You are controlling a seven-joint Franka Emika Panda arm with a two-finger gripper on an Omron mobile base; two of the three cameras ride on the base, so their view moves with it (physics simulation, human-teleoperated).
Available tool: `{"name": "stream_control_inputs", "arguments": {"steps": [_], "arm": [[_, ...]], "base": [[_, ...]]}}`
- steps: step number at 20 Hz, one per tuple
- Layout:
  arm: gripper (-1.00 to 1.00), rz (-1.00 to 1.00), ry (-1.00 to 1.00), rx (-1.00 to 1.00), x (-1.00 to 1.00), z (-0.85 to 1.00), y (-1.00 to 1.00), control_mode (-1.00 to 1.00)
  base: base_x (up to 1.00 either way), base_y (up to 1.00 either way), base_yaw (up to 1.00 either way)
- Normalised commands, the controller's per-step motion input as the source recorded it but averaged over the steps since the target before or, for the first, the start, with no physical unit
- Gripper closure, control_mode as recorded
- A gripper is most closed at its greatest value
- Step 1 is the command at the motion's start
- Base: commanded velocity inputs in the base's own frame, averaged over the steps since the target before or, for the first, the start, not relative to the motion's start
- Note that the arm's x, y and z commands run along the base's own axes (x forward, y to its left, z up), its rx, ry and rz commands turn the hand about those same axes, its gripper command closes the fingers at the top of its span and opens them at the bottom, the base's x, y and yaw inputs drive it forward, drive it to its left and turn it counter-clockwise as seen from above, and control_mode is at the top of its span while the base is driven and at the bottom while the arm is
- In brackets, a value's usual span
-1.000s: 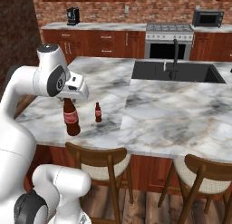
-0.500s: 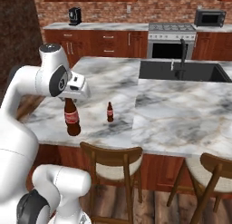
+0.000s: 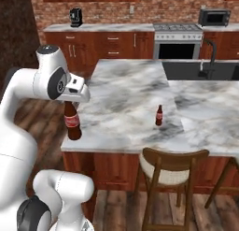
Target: Place the large bottle from the dining counter next to the other large bottle outside the sink, and place the small bottle from the dining counter next to the other small bottle inside the sink.
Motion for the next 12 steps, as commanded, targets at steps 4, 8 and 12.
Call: {"name": "stream_control_inputs", "arguments": {"steps": [4,8,12], "arm": [[1.0,0.0,0.0,0.0,0.0,0.0,0.0,1.0],[1.0,0.0,0.0,0.0,0.0,0.0,0.0,1.0],[1.0,0.0,0.0,0.0,0.0,0.0,0.0,1.0]], "base": [[0.0,1.0,-0.39],[0.0,1.0,-0.42],[0.04,1.0,-0.45]]}}
